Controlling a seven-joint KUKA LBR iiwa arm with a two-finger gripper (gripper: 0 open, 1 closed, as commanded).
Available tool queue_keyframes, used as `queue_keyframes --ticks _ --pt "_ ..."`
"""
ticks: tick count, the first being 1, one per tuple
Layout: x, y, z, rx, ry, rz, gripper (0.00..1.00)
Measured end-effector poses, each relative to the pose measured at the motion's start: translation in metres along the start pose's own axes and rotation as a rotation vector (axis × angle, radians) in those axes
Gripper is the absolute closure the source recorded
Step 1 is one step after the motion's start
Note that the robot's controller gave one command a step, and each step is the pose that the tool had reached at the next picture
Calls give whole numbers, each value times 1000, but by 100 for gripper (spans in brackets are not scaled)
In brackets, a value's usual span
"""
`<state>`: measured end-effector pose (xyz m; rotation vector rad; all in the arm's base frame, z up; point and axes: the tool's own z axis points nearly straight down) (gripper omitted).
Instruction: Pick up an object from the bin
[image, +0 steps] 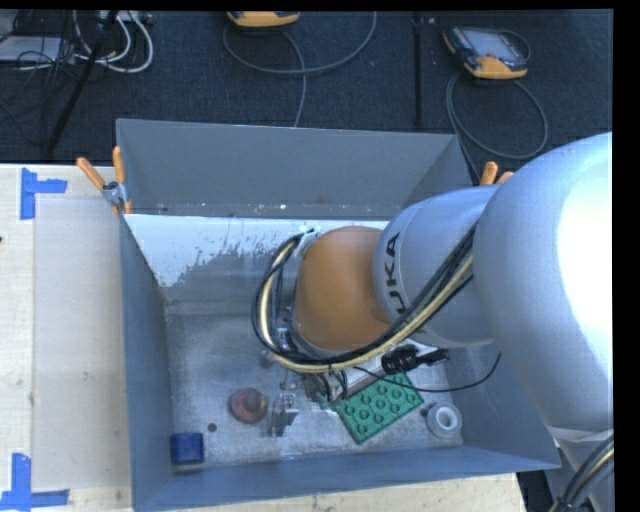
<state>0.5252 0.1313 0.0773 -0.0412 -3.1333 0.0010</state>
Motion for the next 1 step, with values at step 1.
queue_keyframes --ticks 1 --pt "-9 56 4 -1 -11 -146 0"
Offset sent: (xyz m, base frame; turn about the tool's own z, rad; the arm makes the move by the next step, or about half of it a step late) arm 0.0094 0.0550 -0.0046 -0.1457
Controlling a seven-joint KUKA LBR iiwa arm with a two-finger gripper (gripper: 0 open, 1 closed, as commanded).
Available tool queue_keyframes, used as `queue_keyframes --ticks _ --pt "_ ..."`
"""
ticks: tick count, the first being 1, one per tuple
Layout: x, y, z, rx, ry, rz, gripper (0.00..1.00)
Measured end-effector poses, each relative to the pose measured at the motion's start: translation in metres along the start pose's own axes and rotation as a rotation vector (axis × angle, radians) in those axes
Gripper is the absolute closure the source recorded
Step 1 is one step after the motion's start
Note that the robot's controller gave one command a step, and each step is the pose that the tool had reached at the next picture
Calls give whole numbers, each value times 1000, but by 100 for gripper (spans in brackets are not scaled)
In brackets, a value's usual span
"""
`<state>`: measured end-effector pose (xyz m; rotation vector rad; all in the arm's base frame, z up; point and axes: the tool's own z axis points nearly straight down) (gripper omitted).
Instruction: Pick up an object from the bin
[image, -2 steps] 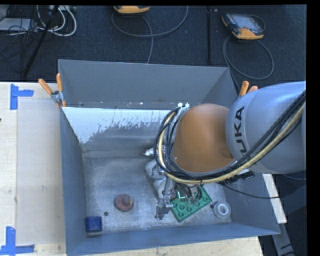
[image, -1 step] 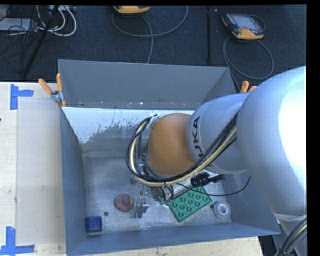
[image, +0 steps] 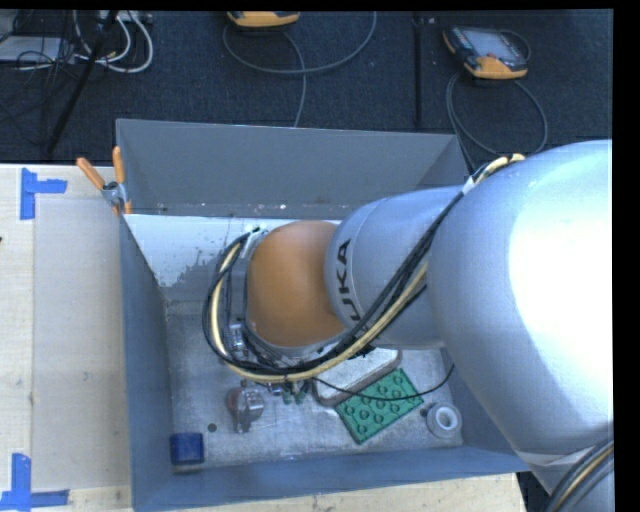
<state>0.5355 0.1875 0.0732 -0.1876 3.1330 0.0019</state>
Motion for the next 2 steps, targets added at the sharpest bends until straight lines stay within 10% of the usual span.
queue_keyframes --ticks 1,2 --pt "0 -1 0 -2 0 5 100" --pt "-7 -6 -163 0 -6 -109 100"
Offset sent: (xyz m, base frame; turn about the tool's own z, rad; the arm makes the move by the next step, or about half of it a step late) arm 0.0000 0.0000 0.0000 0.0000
